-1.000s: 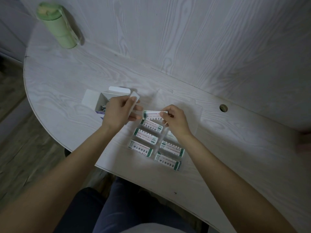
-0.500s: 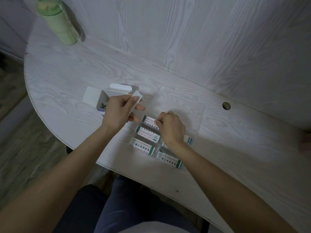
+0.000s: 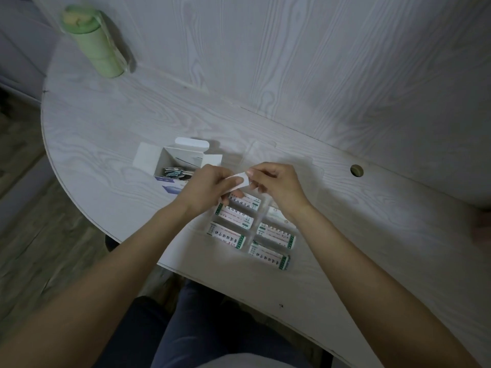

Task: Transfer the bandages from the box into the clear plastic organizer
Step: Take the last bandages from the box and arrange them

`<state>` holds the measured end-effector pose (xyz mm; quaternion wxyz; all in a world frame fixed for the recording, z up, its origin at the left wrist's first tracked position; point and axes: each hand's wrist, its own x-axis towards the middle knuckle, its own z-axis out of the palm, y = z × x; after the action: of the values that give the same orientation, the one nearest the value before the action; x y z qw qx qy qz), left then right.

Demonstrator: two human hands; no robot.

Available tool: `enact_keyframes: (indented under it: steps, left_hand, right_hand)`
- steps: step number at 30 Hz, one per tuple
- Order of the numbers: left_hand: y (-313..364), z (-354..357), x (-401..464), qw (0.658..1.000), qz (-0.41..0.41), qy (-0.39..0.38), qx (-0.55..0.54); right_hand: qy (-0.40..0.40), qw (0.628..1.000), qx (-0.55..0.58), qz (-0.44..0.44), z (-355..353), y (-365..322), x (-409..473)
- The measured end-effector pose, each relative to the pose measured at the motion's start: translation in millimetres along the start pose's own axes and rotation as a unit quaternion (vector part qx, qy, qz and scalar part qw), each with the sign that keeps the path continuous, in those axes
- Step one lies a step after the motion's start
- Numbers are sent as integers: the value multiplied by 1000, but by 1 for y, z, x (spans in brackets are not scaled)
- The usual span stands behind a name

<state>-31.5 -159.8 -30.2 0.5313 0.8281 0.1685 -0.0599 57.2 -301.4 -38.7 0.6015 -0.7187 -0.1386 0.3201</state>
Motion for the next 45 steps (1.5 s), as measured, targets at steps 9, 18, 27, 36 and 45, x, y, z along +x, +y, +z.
enact_keyframes:
  steps: [9, 18, 27, 36, 45]
  left_hand:
    - [-8, 20, 10, 994, 28, -16, 102]
    - [-26, 38, 17, 963, 7, -30, 267]
    - [-32, 39, 18, 945, 23, -1, 326]
    - [-32, 39, 16, 914, 51, -11, 402]
    - [-31, 40, 18, 889, 55, -20, 454]
  right_hand:
    - [-7, 994, 18, 112, -15, 12, -5]
    - [143, 975, -162, 61, -9, 43, -9]
    - [130, 943, -305, 14, 8, 52, -9]
    - [73, 873, -482, 9, 8, 54, -11]
    - [65, 858, -509, -1, 7, 52, -12]
